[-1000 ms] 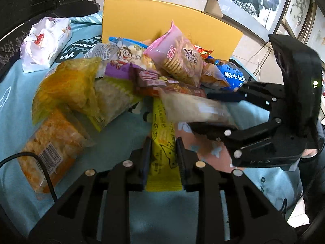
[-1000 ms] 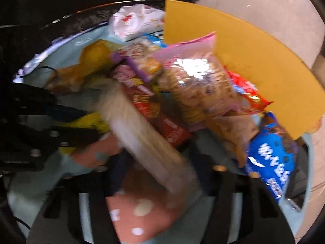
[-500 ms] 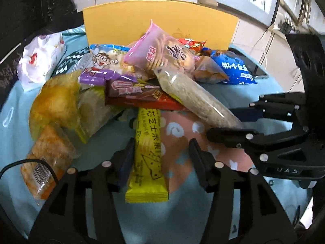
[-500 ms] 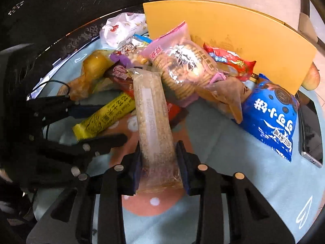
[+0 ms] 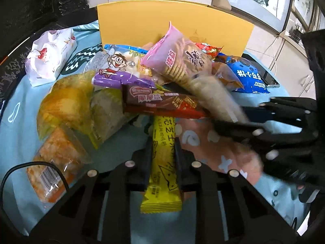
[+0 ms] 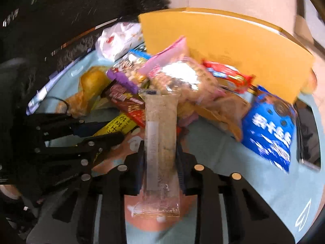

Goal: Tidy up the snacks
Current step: 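Lift the wafer bar with the left tool while the right tool grasps the clear rice stick, then drop the wafer bar and rice stick into the yellow box with both tools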

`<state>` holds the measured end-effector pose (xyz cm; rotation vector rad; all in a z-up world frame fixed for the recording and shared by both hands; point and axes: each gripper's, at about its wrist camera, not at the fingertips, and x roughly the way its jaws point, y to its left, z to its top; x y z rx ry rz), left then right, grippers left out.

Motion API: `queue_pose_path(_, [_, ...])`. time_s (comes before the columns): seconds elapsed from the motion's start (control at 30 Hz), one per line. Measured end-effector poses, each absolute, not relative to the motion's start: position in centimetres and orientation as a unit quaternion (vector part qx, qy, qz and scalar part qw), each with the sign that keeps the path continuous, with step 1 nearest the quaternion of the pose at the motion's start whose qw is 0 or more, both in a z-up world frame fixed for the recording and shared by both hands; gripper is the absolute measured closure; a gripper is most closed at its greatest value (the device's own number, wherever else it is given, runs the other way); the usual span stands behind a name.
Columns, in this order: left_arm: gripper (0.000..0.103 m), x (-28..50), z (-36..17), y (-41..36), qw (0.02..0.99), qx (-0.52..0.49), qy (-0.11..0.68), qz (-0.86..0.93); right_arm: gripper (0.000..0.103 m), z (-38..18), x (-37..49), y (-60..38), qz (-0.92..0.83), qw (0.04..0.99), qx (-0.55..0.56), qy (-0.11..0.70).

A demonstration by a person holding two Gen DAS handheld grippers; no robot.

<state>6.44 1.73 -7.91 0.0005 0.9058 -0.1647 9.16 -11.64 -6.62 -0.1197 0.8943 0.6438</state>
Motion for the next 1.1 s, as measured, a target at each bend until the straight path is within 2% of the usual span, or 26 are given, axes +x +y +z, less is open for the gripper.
queue_pose_path(0.3, [0.083,3.2,-3.2,1.4,0.916,0.007,0.387,-0.102,0.075,-3.5,7.9,-16.8,0.307,0.868,0.042,0.389])
queue_pose_path(0.6, [0.083,2.1,1.4,1.3,0.937,0.000,0.337,-0.091,0.075,-0.9,7.8,-19.1,0.313,0.877,0.083,0.356])
queue_pose_path(0.83, [0.083,6.5,4.6,-0.1,0.945,-0.008,0.310,-0.099,0.075,2.9,9.6,-20.3,0.292,0.900,0.092,0.310])
queue_pose_path(1.1, [0.083,16.1,8.3,-0.8,0.957,-0.023,0.281,-0.062,0.075,6.8,16.4,-20.2,0.250,0.927,0.073,0.270])
